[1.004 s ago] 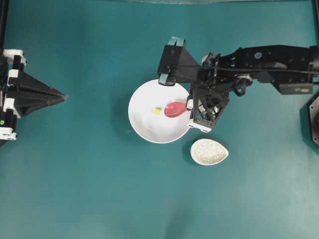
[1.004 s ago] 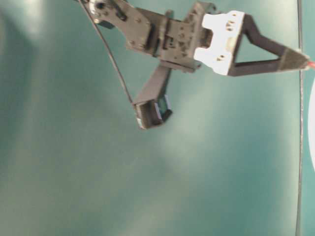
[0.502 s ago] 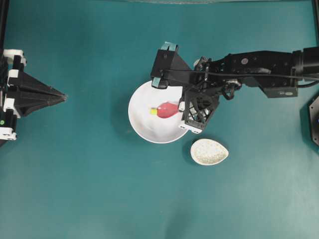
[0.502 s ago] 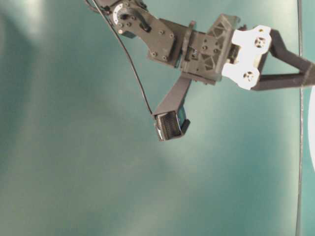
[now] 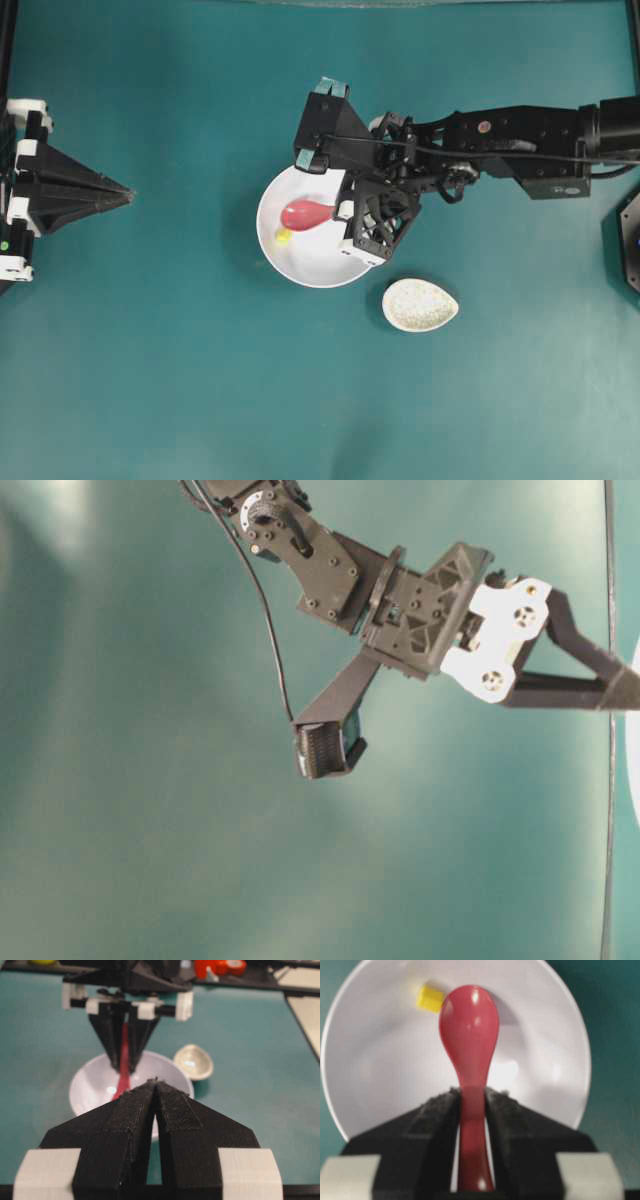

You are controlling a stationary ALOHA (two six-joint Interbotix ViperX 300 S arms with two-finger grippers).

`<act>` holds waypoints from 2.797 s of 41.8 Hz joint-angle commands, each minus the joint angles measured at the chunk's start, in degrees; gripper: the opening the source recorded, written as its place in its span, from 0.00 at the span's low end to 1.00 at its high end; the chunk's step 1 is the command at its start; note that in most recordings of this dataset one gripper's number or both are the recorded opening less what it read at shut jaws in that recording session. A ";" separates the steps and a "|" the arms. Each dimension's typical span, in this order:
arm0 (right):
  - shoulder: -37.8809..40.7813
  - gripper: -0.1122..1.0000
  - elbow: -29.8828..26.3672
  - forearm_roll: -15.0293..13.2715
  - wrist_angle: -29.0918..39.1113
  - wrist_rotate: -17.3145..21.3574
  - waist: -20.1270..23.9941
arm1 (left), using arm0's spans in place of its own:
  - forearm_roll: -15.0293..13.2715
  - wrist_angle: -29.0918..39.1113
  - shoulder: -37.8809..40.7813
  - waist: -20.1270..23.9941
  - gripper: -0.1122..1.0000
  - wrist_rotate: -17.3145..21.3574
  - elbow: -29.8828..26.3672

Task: Scoop the yellow hexagonal prism block from the bowl with a spoon using the right arm.

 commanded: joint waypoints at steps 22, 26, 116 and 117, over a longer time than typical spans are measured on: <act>-10.90 0.31 -1.85 0.18 2.46 0.70 0.18 | 0.18 -0.26 0.53 -0.09 0.11 -0.09 -0.44; -12.48 0.31 -1.05 0.18 5.10 0.97 0.18 | 0.18 -0.26 0.53 0.00 0.11 -0.09 -0.44; -0.53 0.31 -4.66 0.79 13.97 3.16 0.97 | 0.18 -0.26 0.53 0.00 0.11 -0.09 -0.18; -0.44 0.31 -4.66 0.70 13.62 3.16 0.97 | 0.18 -0.26 0.53 -0.09 0.11 -0.09 -0.18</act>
